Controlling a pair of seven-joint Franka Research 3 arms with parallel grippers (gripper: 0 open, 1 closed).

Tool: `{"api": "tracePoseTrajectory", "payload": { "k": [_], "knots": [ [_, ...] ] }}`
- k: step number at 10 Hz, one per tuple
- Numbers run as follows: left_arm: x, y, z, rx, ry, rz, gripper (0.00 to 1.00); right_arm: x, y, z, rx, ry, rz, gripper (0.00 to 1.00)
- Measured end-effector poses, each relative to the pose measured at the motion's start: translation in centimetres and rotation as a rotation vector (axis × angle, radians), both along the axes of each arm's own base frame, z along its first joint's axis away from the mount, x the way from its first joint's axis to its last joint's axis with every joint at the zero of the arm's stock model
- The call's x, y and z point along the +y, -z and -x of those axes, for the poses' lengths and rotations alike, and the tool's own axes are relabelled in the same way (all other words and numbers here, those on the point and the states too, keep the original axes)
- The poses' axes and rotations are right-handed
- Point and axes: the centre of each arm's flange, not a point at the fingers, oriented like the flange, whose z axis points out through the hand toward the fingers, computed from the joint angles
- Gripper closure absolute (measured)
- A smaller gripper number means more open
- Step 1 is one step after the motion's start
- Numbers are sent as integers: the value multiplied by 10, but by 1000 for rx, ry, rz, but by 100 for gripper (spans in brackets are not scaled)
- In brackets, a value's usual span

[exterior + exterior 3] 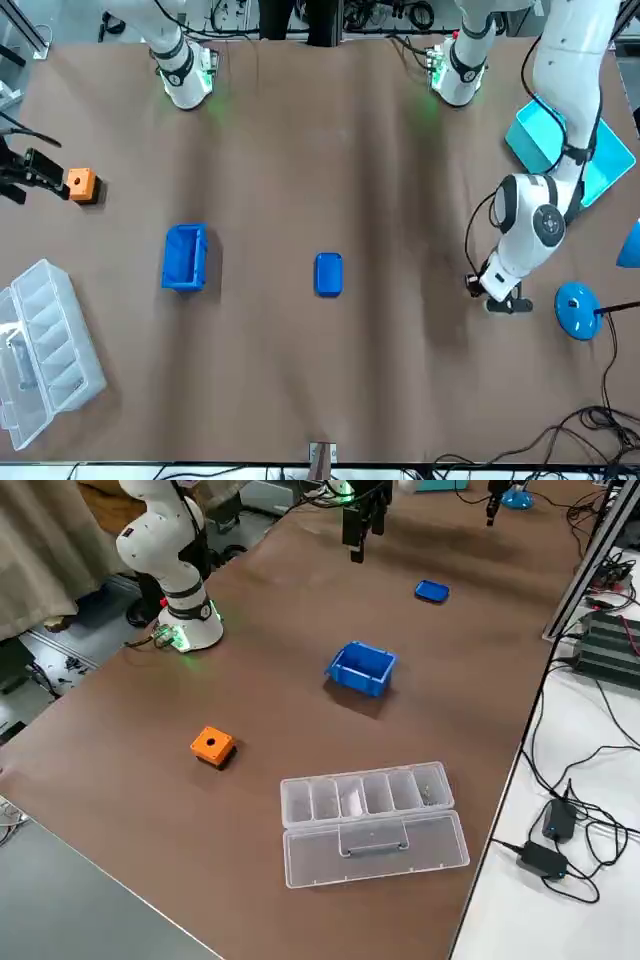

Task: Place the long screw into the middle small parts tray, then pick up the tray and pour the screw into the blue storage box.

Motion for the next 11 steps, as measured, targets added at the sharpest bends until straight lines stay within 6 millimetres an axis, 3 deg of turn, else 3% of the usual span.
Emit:
{"api": "tracePoseTrajectory", "payload": {
  "k": [3,8,9,11],
  "knots": [
    [-65,-45,0,16,19,49,93,1,0,0,-3,-1,0,0],
    [-201,-107,15,5,-117,192,93,0,0,0,-3,-1,-1,0],
    [-232,-113,22,13,-128,209,93,1,1,-1,-2,-1,-1,0],
    [-291,-104,31,43,-138,248,93,3,3,-1,5,-5,-2,0]
  ]
}}
